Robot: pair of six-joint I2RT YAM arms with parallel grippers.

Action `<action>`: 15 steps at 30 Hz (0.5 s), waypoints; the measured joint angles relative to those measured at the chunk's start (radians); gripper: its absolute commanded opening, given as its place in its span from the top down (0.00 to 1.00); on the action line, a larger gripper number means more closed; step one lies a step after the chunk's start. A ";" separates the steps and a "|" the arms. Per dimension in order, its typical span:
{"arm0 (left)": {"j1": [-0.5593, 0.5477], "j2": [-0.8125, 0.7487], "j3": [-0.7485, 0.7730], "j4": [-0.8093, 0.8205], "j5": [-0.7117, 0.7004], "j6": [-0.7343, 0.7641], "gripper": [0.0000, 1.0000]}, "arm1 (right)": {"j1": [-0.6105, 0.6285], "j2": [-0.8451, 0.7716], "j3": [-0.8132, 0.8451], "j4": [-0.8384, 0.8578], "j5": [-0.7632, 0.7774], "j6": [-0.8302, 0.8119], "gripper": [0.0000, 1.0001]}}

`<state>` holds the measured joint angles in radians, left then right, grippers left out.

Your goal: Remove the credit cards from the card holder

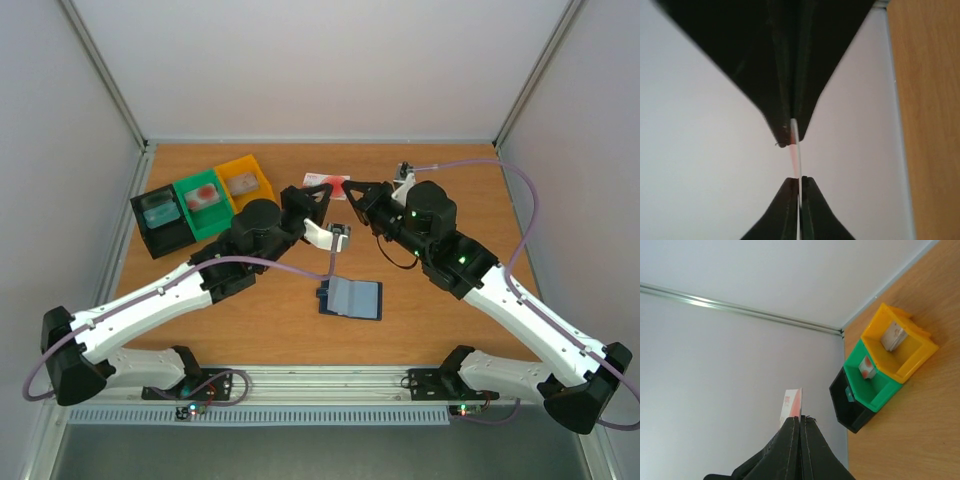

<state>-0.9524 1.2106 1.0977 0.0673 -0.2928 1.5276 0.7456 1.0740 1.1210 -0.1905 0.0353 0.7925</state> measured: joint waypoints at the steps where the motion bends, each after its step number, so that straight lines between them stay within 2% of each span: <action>1: 0.002 0.001 0.002 -0.016 -0.001 -0.008 1.00 | 0.001 0.000 0.000 0.008 0.000 0.000 0.99; 4: 0.004 0.002 0.026 -0.070 0.005 -0.057 1.00 | 0.002 0.000 0.000 0.008 -0.001 -0.011 0.98; 7: 0.009 0.001 0.117 -0.249 0.037 -0.197 1.00 | 0.005 -0.001 0.012 -0.010 -0.013 -0.066 0.83; 11: 0.020 -0.008 0.283 -0.515 0.138 -0.521 1.00 | 0.013 -0.014 0.058 -0.040 -0.043 -0.196 0.72; 14: 0.022 -0.049 0.345 -0.632 0.229 -0.771 1.00 | 0.009 -0.051 0.062 -0.066 -0.039 -0.291 0.52; 15: 0.022 -0.064 0.357 -0.662 0.262 -0.847 1.00 | 0.007 -0.061 0.063 -0.075 -0.038 -0.315 0.51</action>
<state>-0.9306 1.1469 1.4544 -0.5945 -0.0311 0.6807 0.7525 1.0126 1.1839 -0.2657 -0.0025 0.4778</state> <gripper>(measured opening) 0.009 0.385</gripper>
